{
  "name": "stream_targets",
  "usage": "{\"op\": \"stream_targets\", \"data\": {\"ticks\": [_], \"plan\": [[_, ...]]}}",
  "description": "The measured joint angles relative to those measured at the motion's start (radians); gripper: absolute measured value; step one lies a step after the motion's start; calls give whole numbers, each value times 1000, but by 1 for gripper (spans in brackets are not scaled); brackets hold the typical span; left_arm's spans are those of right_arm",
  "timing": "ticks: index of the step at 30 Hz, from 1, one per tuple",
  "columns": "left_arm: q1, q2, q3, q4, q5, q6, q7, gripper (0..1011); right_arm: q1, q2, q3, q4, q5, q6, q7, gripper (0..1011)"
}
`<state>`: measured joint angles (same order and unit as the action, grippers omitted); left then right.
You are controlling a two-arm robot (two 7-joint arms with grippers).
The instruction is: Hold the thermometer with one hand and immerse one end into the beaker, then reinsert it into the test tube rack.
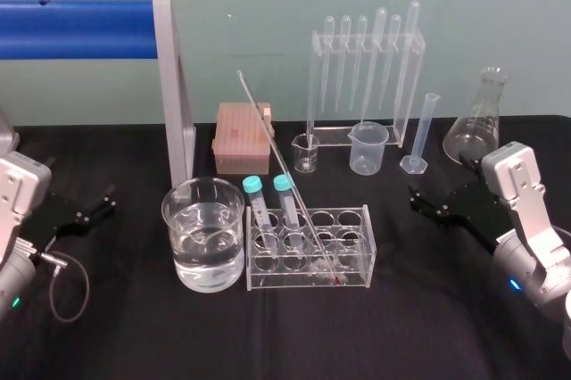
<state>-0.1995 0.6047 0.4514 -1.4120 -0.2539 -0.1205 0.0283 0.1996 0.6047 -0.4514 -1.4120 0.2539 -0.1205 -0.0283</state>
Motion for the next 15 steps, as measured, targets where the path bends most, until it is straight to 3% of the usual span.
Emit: {"op": "stream_targets", "data": {"ticks": [15], "plan": [[0, 0, 0, 0, 0, 0, 0, 1008, 0, 0, 0, 0, 0, 0, 0, 1003]]}}
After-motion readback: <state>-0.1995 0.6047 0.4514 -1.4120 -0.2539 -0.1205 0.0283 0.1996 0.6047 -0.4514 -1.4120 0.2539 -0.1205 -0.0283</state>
